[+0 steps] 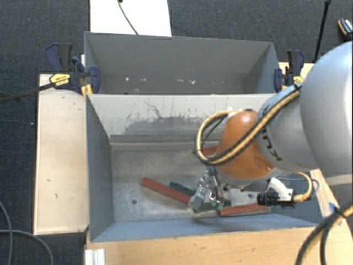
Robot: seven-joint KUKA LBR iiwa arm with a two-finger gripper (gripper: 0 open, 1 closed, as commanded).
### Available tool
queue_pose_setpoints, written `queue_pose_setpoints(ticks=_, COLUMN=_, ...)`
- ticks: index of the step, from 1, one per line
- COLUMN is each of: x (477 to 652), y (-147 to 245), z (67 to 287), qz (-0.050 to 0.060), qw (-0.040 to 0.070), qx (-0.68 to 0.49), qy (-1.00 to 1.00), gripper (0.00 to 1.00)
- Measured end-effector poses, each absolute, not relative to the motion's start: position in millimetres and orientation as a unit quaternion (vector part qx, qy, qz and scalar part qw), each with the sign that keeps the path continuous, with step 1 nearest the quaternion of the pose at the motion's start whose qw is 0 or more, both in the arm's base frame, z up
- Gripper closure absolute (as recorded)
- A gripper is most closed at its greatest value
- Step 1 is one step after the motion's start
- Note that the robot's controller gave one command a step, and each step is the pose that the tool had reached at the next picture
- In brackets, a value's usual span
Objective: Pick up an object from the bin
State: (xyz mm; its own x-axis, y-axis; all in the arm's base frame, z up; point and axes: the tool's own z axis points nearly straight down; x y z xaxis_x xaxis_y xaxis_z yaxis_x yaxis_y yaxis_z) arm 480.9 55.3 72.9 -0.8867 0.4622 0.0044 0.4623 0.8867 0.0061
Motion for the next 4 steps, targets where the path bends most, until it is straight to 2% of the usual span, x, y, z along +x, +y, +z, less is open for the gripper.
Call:
queue_pose_setpoints(ticks=1, x=502.1, y=1.2, z=73.8, qz=-0.004, qw=-0.001, qx=-0.286, qy=-0.958, gripper=1.0)
queue_pose_setpoints(ticks=2, x=512.0, y=85.1, z=178.0, qz=-0.003, qw=-0.004, qx=-0.276, qy=-0.961, gripper=1.0)
queue_pose_setpoints(ticks=3, x=506.7, y=62.8, z=119.1, qz=0.0, qw=0.001, qx=-0.186, qy=-0.983, gripper=1.0)
queue_pose_setpoints(ticks=4, x=507.3, y=63.2, z=120.4, qz=0.0, qw=0.0, qx=-0.185, qy=-0.983, gripper=0.0)
